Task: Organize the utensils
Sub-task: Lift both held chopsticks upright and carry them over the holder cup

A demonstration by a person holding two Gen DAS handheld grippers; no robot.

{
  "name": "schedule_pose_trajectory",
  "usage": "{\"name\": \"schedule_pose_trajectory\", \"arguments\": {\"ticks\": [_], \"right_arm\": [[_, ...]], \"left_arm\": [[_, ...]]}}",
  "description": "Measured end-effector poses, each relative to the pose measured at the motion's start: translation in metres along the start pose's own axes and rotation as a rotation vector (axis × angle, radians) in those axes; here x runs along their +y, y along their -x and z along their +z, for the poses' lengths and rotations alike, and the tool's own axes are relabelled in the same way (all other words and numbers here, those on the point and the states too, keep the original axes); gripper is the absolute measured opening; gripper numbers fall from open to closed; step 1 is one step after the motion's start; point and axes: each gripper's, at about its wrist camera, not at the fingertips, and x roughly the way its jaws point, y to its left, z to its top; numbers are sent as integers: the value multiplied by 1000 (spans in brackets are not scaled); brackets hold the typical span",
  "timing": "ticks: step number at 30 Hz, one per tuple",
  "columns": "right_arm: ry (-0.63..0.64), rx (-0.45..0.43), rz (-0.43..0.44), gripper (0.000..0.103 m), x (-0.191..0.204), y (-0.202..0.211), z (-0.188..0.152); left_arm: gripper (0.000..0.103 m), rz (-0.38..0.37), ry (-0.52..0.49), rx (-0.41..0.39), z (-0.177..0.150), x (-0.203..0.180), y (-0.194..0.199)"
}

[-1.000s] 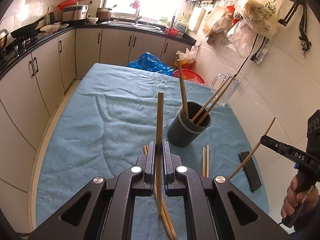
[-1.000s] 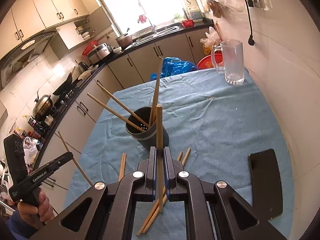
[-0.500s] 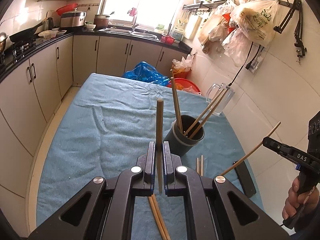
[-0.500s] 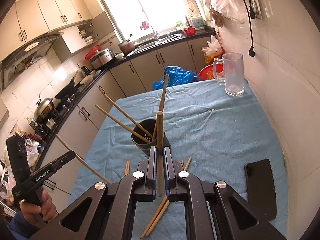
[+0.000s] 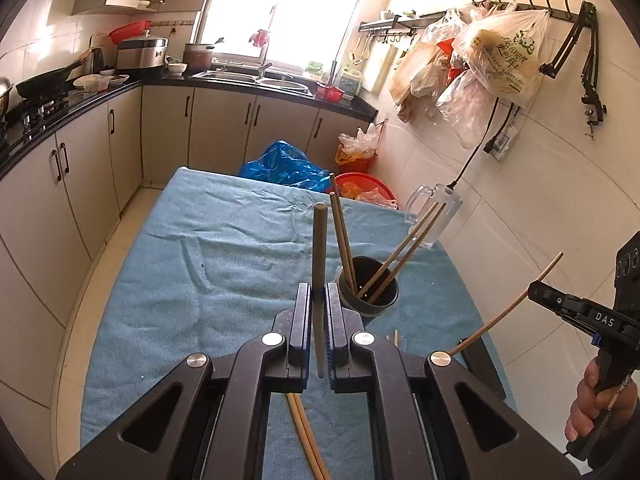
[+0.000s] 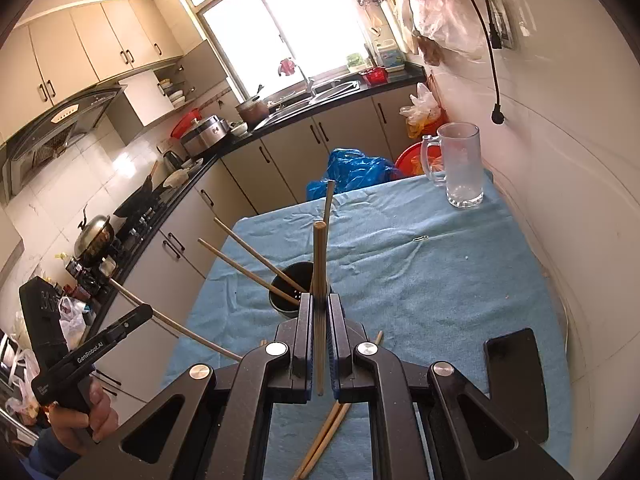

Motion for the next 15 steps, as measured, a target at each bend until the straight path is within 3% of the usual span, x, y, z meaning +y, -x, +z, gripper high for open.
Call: {"name": "schedule_pose_trajectory", "arguments": {"ticks": [15], "right_arm": [[-37,-21,33,7,-3,3,25]], "left_arm": [[6,-31,-29,-42,31,-15,10]]}}
